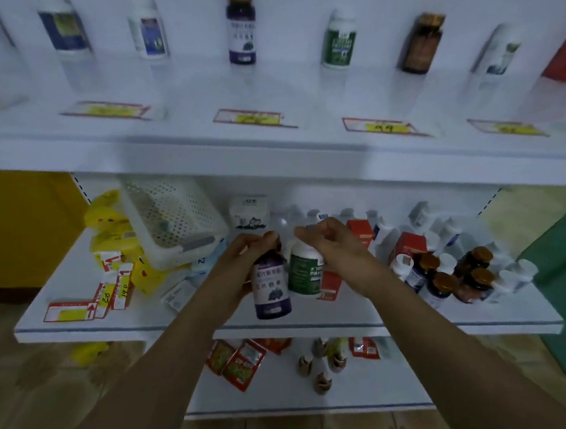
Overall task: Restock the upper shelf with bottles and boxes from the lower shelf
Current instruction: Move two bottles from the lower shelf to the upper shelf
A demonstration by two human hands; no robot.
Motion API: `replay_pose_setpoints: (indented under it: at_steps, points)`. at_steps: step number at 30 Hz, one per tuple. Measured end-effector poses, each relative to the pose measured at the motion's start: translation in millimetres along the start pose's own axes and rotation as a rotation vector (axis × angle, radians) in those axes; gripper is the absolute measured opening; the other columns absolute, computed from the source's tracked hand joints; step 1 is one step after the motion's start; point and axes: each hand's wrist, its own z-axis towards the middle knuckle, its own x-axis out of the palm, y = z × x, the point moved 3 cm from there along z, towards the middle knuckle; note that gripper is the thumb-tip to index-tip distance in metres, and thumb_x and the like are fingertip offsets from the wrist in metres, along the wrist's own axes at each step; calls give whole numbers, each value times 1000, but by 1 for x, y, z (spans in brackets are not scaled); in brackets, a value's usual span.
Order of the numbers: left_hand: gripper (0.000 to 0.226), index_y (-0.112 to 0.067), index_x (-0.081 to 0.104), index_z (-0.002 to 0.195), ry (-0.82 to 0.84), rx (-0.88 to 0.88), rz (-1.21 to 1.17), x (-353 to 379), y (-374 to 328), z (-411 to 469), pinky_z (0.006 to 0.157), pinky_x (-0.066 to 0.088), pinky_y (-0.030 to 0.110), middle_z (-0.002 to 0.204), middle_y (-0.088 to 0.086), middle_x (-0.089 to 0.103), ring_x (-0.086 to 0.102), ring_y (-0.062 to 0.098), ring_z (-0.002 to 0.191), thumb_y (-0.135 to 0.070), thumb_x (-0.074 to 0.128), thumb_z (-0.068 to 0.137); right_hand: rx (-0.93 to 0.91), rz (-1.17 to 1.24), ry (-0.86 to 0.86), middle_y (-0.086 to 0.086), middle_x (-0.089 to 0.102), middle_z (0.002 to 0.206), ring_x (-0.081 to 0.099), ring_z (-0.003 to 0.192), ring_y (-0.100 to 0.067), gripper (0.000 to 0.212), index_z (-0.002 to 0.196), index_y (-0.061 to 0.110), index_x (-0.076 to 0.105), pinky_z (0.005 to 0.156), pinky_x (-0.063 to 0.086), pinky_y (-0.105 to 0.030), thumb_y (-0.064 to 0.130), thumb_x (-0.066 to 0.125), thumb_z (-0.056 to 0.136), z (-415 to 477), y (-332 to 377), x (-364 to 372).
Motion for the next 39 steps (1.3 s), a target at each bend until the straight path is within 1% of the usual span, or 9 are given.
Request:
replay_pose_setpoints:
  at_steps: [3,5,7,11,14,17,21,27,39]
  points:
    - [17,-19,56,85,64,-23,-128,12,-12,-31,68,48,28,76,-2,66,63,15,73,-35,60,85,36,154,89,-3,72,103,68,98,-22,61,95,25,66,98,49,-45,70,73,55,-26,12,8]
    - [25,-17,56,96,128,-23,-153,19,-21,-52,67,53,30,82,4,66,65,18,74,-38,60,83,39,309,172,-9,72,89,68,80,-23,41,87,18,72,86,53,-38,55,73,68,-45,26,12]
    - [47,-15,53,107,176,-19,-133,25,-31,-71,64,57,32,84,9,66,66,21,67,-45,64,72,47,425,231,-8,68,70,63,63,-21,28,68,18,73,68,53,-32,45,69,76,-64,40,13]
    - [52,-11,52,106,242,3,-185,34,-59,-99,54,56,28,76,12,63,62,20,52,-48,65,72,-22,501,262,-6,69,64,63,58,-19,44,55,18,74,59,56,-28,50,60,82,-96,74,5]
    - [64,-1,62,109,292,43,-166,41,-86,-108,53,54,26,85,14,64,62,19,50,-53,63,72,-72,486,248,-12,72,81,66,65,-22,55,66,13,78,62,56,-31,59,54,82,-109,105,-5]
    - [48,-8,65,80,277,109,-123,53,-119,-116,53,53,26,67,9,64,60,19,47,-54,64,68,-145,481,169,-8,72,72,67,58,-20,55,99,11,62,59,56,-30,62,57,81,-116,134,-17]
    - [40,-13,61,68,298,167,-89,70,-150,-118,53,52,25,65,8,61,57,19,49,-53,66,71,-215,489,158,-5,66,62,64,53,-17,47,75,17,62,62,54,-29,63,54,82,-124,160,-26]
    - [38,-12,56,74,326,211,-86,79,-168,-117,53,53,24,66,8,62,58,17,48,-49,64,77,-219,520,190,-9,62,68,62,54,-18,57,74,12,57,62,55,-27,69,52,79,-124,174,-35]
    - [38,-11,58,71,302,238,-53,81,-184,-105,53,54,24,60,6,62,58,18,48,-48,62,79,-223,578,214,-14,61,69,60,59,-23,57,69,8,60,69,54,-30,64,54,81,-108,183,-43]
